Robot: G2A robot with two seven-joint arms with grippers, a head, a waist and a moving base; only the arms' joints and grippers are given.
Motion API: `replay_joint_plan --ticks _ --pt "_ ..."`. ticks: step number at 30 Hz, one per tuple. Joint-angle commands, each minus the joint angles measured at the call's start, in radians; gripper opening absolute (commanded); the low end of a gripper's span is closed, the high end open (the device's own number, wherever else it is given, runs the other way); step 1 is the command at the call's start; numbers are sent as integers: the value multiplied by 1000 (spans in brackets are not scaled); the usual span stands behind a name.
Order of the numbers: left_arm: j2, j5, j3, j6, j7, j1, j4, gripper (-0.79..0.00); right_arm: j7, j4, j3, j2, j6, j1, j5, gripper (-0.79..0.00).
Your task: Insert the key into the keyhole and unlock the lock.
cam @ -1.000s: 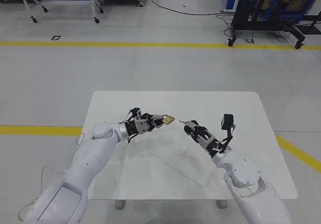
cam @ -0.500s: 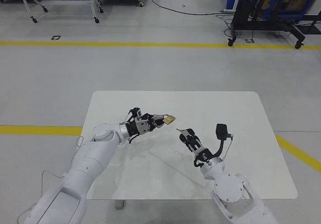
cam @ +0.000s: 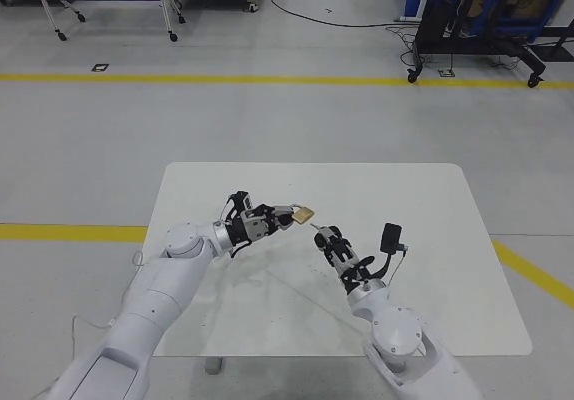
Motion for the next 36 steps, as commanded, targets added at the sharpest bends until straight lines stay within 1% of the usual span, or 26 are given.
replay_joint_plan --ticks 1,7,17,25,33,36 --pt "2 5 -5 4 5 8 -13 -785 1 8 -2 -3 5 9 13 -785" --pt "7 22 -17 16 11 22 -40 -785 27 30 -3 -10 25 36 46 -785" --pt "11 33 -30 24 10 35 -61 -785 -17 41 -1 -21 31 47 52 -785" --pt "11 34 -36 31 11 40 -69 -785 -4 42 -1 -25 41 49 43 -785" --pt "12 44 -42 7 10 46 -81 -785 15 31 35 -24 21 27 46 -785" --pt "12 34 -51 -19 0 52 -89 -785 27 29 58 -22 0 13 60 -785"
